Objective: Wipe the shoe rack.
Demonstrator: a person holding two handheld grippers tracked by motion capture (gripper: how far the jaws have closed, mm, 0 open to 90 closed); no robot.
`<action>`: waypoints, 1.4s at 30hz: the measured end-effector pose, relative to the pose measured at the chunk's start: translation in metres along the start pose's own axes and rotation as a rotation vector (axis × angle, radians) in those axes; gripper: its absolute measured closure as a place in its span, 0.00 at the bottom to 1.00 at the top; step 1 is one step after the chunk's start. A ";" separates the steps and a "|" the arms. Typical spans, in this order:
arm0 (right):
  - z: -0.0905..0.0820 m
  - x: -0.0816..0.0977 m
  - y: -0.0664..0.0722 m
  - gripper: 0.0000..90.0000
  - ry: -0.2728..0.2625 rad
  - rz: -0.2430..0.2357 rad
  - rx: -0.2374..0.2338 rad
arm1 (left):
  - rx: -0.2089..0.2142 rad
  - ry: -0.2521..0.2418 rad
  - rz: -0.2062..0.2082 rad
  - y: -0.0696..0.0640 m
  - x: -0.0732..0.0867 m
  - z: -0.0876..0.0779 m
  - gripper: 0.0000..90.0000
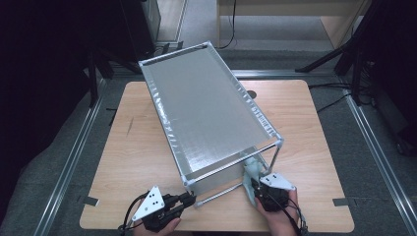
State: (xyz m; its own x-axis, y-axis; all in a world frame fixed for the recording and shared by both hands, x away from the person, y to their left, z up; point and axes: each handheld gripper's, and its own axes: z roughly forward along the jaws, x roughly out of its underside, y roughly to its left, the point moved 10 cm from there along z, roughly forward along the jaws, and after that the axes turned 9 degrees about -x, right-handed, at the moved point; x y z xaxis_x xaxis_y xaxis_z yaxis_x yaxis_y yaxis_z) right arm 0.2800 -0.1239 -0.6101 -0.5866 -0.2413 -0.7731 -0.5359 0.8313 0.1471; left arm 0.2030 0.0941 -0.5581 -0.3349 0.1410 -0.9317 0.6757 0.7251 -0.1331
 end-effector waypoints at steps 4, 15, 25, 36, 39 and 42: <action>0.005 -0.008 0.023 0.87 -0.030 -0.022 -0.069 | -0.011 0.004 0.005 0.000 0.000 0.000 0.89; 0.026 0.003 0.105 0.87 0.008 -0.108 -0.270 | -0.005 0.002 -0.006 0.001 -0.001 0.002 0.89; 0.022 0.005 0.085 0.85 0.025 -0.123 -0.235 | -0.016 0.001 0.008 0.001 -0.001 0.002 0.89; -0.003 0.000 -0.017 0.85 0.007 -0.003 0.005 | -0.021 0.004 -0.005 0.001 0.000 0.001 0.89; -0.013 0.001 -0.044 0.86 0.013 0.053 0.097 | -0.025 0.006 0.003 0.001 0.000 0.001 0.89; -0.024 0.000 -0.058 0.86 0.003 0.087 0.140 | -0.023 0.004 0.002 0.001 0.000 0.001 0.89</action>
State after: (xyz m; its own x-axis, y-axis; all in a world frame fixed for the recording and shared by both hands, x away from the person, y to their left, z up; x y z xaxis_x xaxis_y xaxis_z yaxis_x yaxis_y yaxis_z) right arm 0.2970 -0.1841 -0.6038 -0.6292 -0.1664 -0.7592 -0.3934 0.9106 0.1264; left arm 0.2044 0.0940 -0.5591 -0.3360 0.1452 -0.9306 0.6610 0.7402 -0.1232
